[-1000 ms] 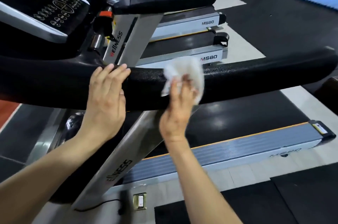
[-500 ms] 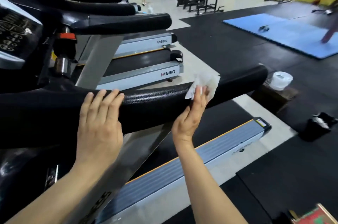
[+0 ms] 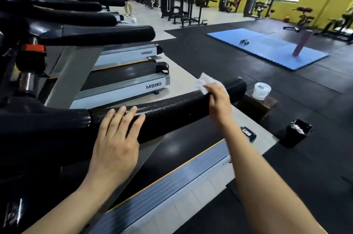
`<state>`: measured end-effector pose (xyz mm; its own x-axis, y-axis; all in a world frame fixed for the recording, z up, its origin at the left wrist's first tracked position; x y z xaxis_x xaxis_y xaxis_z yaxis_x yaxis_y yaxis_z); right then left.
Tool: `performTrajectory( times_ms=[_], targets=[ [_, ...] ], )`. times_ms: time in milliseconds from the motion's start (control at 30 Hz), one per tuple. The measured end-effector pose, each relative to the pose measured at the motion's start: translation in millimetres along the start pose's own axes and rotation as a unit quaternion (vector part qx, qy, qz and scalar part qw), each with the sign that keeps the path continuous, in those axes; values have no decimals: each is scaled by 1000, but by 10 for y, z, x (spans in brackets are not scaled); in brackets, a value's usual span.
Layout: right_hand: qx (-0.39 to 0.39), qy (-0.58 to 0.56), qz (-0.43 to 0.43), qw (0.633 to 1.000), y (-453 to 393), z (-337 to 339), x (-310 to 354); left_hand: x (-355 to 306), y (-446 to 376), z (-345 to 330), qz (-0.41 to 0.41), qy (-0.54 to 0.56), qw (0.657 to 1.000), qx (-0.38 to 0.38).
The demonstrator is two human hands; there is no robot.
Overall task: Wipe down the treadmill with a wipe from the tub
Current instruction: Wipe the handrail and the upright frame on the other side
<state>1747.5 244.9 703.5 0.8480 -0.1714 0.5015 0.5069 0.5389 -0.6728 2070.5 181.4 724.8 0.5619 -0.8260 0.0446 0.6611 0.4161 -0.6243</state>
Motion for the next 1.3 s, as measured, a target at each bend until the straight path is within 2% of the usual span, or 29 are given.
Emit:
performTrajectory(
  times_ms=[100, 167, 233, 300, 400, 467, 567, 700, 767, 800, 867, 933, 1000, 1067, 1167, 1300],
  targets=[
    [-9, 7, -56, 998, -241, 126, -380, -151, -134, -119, 6, -11, 1000, 4],
    [-37, 2, -60, 998, -246, 124, -366, -300, -237, -226, 13, -12, 1000, 6],
    [-42, -36, -2, 998, -74, -7, -48, -472, -334, -350, 19, -5, 1000, 11],
    [-6, -100, 85, 991, 235, -235, 448, -630, -437, -477, 28, 10, 999, 15],
    [15, -162, 145, 976, 535, -422, 859, -702, -562, -553, 86, 46, 995, -22],
    [-10, -174, 162, 971, 592, -424, 850, -665, -583, -527, 145, 76, 985, -59],
    [-35, -178, 189, 965, 758, -466, 839, -677, -568, -501, 170, 82, 978, -82],
    [-29, -161, 253, 954, 877, -530, 822, -709, -566, -525, 163, 53, 984, -41],
    [-30, -149, 261, 953, 852, -518, 524, -717, -573, -521, 158, 44, 986, -22],
    [-44, -148, 228, 961, 829, -482, 259, -725, -574, -519, 156, 40, 987, -17],
    [-75, -174, 68, 979, 772, -357, -484, -745, -574, -519, 156, 34, 987, -13],
    [-108, -214, -93, 967, 746, -210, -1134, -768, -576, -531, 157, 31, 987, -17],
    [-127, -237, -133, 954, 666, -100, -1286, -783, -589, -533, 162, 33, 986, -25],
    [-127, -257, -80, 955, 571, -70, -1084, -795, -601, -536, 170, 32, 984, -30],
    [-75, -239, 51, 967, 584, -190, -403, -797, -611, -543, 182, 33, 982, -29],
    [-43, -220, 212, 951, 936, -359, 382, -757, -620, -543, 190, 30, 981, -18]
  ],
)
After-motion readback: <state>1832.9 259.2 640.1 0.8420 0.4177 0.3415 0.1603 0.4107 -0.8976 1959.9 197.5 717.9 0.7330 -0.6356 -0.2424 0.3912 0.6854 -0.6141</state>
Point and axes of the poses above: each hand's wrist, its own y-axis away from the middle knuckle, its own z-axis out of the back of the hand, x = y × z, the point moved 9 cm from there along -y, towards the middle knuckle, and after that the axes turned 6 degrees about z, right-handed, at the moved point
